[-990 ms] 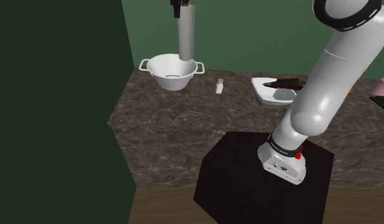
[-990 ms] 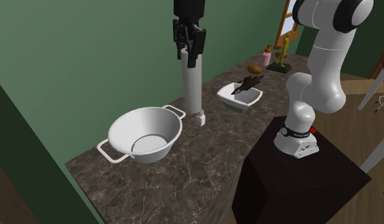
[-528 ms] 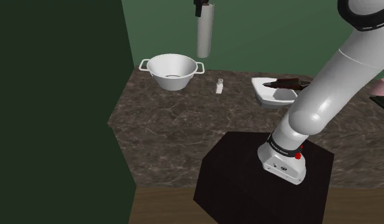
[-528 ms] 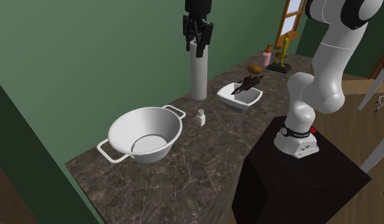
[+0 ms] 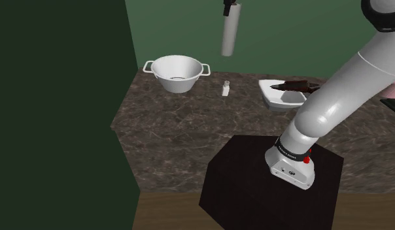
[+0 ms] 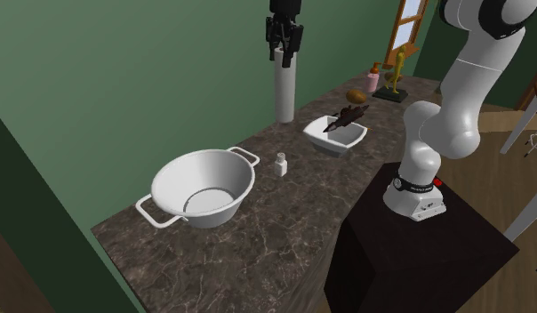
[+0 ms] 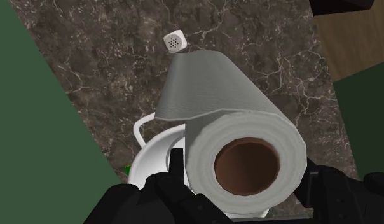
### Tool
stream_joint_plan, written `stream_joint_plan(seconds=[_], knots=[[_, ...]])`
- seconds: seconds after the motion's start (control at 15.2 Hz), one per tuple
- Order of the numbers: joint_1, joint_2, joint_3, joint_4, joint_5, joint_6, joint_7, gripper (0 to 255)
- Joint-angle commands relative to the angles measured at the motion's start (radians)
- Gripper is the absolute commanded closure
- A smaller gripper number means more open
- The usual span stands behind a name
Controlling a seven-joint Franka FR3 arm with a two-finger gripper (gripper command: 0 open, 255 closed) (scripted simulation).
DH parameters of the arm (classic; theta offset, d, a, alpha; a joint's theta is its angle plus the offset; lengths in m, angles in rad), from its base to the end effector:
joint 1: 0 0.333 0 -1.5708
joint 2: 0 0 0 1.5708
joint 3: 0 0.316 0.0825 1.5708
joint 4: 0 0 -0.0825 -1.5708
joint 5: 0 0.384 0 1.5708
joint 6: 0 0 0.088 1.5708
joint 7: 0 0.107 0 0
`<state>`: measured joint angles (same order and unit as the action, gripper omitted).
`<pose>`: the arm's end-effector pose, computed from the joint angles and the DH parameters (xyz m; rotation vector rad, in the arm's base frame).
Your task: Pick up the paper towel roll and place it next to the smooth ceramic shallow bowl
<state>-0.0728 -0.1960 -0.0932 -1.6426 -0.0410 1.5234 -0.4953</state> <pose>0.4781 -0.0904 0.6881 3.0527 0.5034 0.0998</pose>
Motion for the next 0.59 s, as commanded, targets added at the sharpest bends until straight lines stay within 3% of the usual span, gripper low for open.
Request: stream_joint_plan(seconds=[0.0, 0.53], knots=[[-0.018, -0.020, -0.028, -0.017, -0.004, -0.002, -0.048, 255], [-0.090, -0.046, -0.153, -0.036, -0.021, -0.001, -0.243, 255]])
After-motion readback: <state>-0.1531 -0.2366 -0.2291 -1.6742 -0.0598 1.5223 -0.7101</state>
